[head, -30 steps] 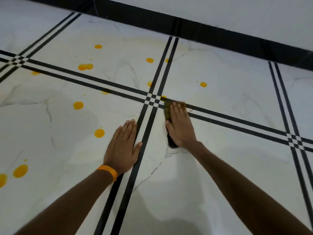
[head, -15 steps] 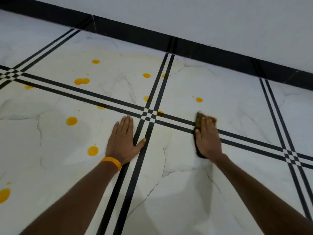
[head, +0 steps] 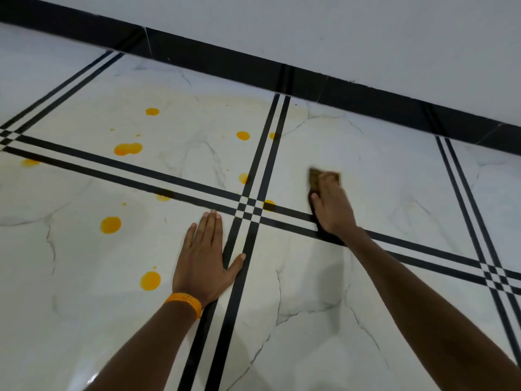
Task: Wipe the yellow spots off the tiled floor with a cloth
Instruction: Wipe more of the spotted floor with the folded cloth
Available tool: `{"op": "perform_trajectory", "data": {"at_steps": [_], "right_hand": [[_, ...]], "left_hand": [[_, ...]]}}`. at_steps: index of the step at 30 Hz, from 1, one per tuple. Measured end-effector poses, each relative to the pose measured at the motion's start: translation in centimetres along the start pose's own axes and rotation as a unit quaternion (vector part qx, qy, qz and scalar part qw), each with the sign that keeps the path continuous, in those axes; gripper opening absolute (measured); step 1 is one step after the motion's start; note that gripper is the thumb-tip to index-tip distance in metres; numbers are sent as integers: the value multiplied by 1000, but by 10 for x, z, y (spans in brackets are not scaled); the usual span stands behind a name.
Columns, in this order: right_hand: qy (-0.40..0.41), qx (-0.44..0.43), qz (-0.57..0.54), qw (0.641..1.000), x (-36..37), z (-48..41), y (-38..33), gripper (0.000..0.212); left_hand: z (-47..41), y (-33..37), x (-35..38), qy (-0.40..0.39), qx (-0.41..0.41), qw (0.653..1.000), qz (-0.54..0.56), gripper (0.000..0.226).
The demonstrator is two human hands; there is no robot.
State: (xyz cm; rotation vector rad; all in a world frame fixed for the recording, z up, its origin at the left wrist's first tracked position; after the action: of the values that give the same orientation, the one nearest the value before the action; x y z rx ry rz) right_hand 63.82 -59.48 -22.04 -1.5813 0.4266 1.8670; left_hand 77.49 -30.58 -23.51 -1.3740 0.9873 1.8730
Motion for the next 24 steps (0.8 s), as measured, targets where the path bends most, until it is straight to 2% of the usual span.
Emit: {"op": "perform_trajectory", "data": {"at_steps": [1, 2, 3, 4, 7, 9, 10, 11, 13, 15, 16, 18, 20, 21, 22, 24], "right_hand": [[10, 88, -19, 996, -6, -9, 10, 69], [24, 142, -26, 989, -11, -20, 7, 68], [24, 148, -23, 988, -14, -28, -12, 68], [22, 106, -5, 994, -12, -35, -43, 69], [-26, -122, 54, 991, 20, 6, -137, 64], [-52, -225, 53, 972, 33, 50, -144, 64], [-44, -226, 45, 972, 30, 55, -128, 65], [-30, -188, 35, 981, 26, 49, -106, 68], [-12, -49, 13, 999, 13, 15, -61, 72], [-4, 45, 4, 999, 5, -15, -66, 70], [-2, 33, 17, 999, 8, -18, -93, 67], [-22, -96, 45, 994, 26, 5, -149, 63], [-51, -220, 60, 972, 38, 50, -157, 63], [-46, -228, 54, 971, 36, 62, -137, 65], [-30, -191, 46, 980, 29, 62, -111, 69], [-8, -56, 13, 998, 16, 40, -54, 76]], "left_hand": [[-1, 1, 0, -2, 0, 1000, -3, 96], [-1, 1, 1, 0, -2, 1000, -5, 96], [-1, 1, 0, 2, -3, 1000, -6, 96], [-2, 0, 0, 3, -3, 1000, -5, 96], [-2, 1, 0, 3, -5, 1000, -11, 96], [-1, 1, -1, 2, -9, 1000, -12, 96], [-2, 1, -1, 2, -8, 1000, -8, 96], [-2, 2, -2, 1, -7, 1000, -3, 97], [-1, 1, -1, 0, -4, 1000, -3, 97], [-1, 1, 0, -2, -4, 1000, -7, 97], [-1, 1, -1, -2, -3, 1000, -8, 97], [0, 1, -1, 6, -1, 1000, -8, 97], [-1, 1, -2, 5, 0, 1000, -11, 97], [0, 1, -1, 1, 0, 1000, -11, 97], [0, 2, -1, 4, 1, 1000, -8, 97], [-1, 1, 0, 7, 1, 1000, -8, 97]]}}
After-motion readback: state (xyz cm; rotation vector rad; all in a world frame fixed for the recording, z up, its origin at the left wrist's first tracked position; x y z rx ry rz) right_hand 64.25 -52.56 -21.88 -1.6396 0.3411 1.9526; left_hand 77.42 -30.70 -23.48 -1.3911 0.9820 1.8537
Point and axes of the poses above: each hand's wrist, its own z-axis away from the middle knuckle, its own x-axis out of the palm, y = z × x, the point moved 7 cm from there along -z, towards the middle knuckle, and after that the axes turned 13 degrees about -y, right-handed, at the moved point
